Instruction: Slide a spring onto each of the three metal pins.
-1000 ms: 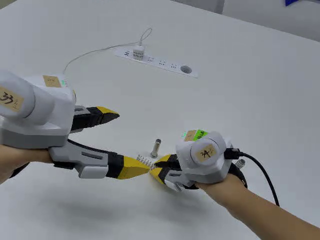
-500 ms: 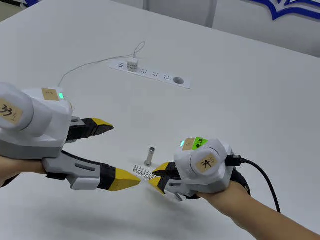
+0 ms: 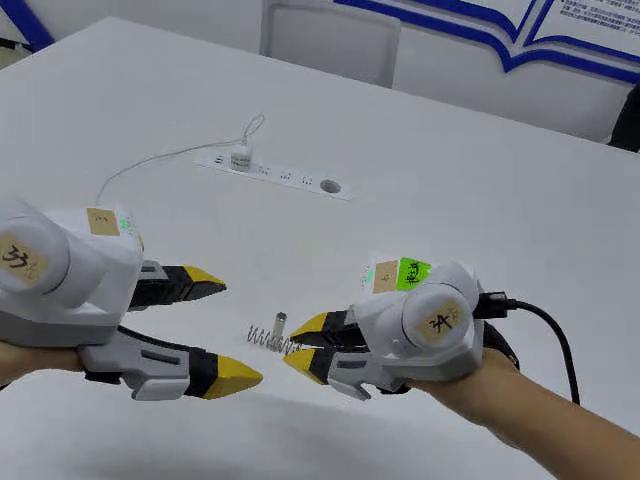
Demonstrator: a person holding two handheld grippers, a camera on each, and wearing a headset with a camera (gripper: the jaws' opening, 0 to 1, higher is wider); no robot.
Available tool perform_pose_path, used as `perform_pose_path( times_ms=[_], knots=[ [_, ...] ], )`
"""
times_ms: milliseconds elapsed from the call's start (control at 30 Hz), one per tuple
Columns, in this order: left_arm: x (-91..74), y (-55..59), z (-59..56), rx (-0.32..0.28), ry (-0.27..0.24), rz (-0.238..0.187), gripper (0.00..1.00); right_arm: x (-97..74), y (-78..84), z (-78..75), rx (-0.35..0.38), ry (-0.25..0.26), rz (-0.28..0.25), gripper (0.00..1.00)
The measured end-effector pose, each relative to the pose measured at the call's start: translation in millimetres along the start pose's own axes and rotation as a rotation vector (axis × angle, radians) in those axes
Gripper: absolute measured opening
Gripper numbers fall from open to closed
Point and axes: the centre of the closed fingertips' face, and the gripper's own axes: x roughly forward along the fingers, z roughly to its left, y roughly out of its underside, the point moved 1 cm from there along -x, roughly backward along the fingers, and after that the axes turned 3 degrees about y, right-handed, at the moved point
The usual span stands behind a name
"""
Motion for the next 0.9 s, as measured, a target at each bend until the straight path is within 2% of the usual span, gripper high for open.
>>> perform_pose_path(
  times_ms=[33, 167, 367, 667, 900],
  knots=[
    [0.7, -2.0, -1.7, 0.016, 0.003, -0.003, 0.57, -1.3, -0.9, 1.5, -0.034, -0.004, 0.001, 0.10],
    [3.8, -3.8, -7.4, 0.043, 0.029, 0.009, 0.46, -6.2, -5.9, 5.5, -0.050, -0.013, -0.010, 0.10],
    [7.8, -0.2, -14.8, 0.121, 0.051, 0.065, 0.39, -14.1, -11.6, 9.4, -0.118, -0.026, -0.022, 0.10],
    [14.1, -1.5, -22.8, 0.178, 0.071, 0.089, 0.27, -17.8, -12.6, 17.8, -0.165, -0.049, -0.017, 0.10],
    [13.9, 2.2, -22.2, 0.181, 0.083, 0.106, 0.22, -16.6, -14.1, 18.8, -0.167, -0.064, -0.021, 0.10]
  ],
)
